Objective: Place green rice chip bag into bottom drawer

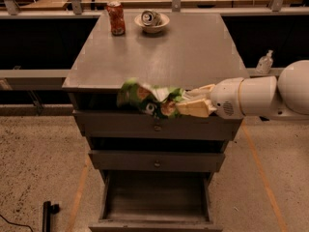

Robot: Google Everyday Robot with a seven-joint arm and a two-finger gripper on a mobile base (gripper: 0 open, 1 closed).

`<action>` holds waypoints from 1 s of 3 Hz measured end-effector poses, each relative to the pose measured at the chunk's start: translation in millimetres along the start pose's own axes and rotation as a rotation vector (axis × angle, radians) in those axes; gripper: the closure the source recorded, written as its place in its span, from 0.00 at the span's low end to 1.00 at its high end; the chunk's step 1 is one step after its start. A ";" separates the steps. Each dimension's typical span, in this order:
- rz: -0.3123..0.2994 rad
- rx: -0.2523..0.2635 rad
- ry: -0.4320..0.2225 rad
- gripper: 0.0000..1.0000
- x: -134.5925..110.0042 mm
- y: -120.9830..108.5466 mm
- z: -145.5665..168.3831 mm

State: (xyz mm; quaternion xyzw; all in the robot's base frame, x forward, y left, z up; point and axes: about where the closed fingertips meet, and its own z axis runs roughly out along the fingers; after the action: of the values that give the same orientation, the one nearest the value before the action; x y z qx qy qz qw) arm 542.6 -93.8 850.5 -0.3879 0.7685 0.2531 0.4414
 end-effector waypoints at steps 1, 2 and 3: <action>0.087 -0.032 0.033 1.00 25.2 24.2 -4.7; 0.144 -0.070 0.084 1.00 59.1 36.1 -3.0; 0.171 -0.084 0.150 1.00 106.6 29.1 9.7</action>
Offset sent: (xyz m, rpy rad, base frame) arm -0.0729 -0.0143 -0.0854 0.0201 0.2838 -0.0030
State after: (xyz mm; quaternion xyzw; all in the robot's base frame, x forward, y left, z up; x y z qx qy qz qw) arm 490.4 -109.9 754.0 -0.3569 0.8183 0.2919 0.3431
